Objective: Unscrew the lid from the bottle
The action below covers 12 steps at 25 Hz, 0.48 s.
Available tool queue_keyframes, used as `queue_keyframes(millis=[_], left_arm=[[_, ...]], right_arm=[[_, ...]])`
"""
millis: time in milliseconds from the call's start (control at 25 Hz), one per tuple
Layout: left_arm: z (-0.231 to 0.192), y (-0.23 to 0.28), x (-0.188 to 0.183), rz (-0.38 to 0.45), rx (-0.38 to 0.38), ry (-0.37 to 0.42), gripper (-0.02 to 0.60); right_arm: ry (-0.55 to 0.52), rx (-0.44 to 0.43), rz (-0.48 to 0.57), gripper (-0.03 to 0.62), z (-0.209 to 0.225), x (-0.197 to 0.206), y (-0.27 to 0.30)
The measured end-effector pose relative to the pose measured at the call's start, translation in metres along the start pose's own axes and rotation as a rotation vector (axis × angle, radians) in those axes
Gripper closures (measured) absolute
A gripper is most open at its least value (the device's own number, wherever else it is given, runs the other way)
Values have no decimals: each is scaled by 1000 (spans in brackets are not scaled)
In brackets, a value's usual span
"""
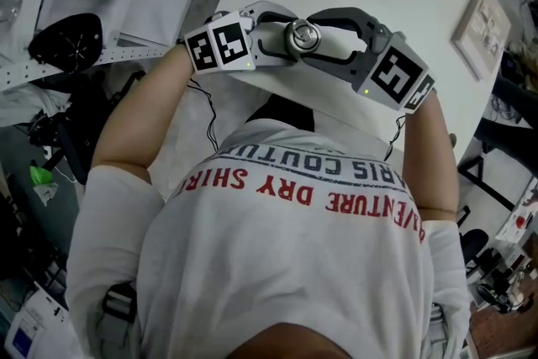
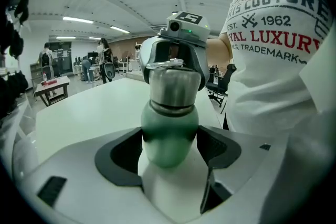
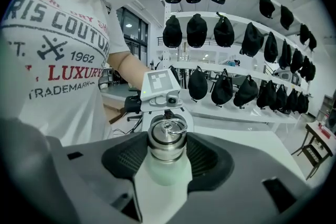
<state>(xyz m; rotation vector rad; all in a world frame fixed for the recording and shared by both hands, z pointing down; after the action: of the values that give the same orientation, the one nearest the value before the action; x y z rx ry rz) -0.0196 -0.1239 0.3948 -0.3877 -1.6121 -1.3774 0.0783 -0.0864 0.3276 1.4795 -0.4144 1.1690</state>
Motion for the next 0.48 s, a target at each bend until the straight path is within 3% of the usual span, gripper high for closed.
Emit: queue_keyframes(millis=[120,240,480], left_arm=[[2,0,0,6,-14,1,239],[4,0,1,21,-53,-25,239],[17,0,2,63,-213,-142,239]], right_arm=[[26,8,47,336,-4,2,-1],[119,44,152,307,-7,5,-5],[281,258,292,307,-16,13,-15]])
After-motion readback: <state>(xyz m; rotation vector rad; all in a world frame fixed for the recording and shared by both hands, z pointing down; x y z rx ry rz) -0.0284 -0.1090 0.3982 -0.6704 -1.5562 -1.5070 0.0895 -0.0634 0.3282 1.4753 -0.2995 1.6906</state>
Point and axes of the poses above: the fingertips, and each gripper's own axes: y forward along the fingers, z to its right, x out of its underside, the point moved 7 cm from there along -y, backward along the fingers, and after that the axes turned 12 degrees about y, right-handed, at the moved point
